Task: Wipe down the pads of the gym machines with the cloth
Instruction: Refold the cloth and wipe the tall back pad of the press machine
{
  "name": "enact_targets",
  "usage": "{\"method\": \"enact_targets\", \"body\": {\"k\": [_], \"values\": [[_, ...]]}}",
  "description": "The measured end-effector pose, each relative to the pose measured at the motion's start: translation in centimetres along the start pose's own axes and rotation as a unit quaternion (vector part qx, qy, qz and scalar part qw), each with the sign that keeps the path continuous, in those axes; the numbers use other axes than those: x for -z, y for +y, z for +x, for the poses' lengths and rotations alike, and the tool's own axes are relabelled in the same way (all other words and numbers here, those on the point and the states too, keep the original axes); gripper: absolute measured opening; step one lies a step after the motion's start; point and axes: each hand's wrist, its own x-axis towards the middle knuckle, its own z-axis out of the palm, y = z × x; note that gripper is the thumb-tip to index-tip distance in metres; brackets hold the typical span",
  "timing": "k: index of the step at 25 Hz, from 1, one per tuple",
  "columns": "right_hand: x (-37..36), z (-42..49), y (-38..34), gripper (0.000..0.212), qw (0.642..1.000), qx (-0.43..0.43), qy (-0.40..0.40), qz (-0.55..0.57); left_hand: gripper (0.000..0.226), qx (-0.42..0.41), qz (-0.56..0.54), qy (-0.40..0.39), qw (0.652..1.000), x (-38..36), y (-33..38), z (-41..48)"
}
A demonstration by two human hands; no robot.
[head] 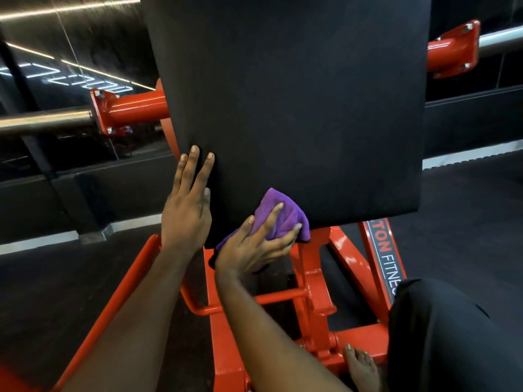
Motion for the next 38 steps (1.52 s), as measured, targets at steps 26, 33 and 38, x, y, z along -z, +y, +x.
{"method": "enact_targets", "body": {"k": [26,33,38], "values": [[5.9,21.0,-4.2,0.062,0.931,0.311,-0.015,-0.193,0.044,0.062,0.07,0.131,0.987,-1.1,5.7,2.6],[4.1,22.6,-11.4,0.05,0.968,0.207,0.052,-0.132,0.036,0.038,0.036,0.133,0.99,0.5,5.2,4.4],[1.5,17.1,-12.9,0.063,0.835,0.513,-0.088,-0.175,0.039,0.058,0.019,0.145,0.987,1.7,4.3,6.7]]}}
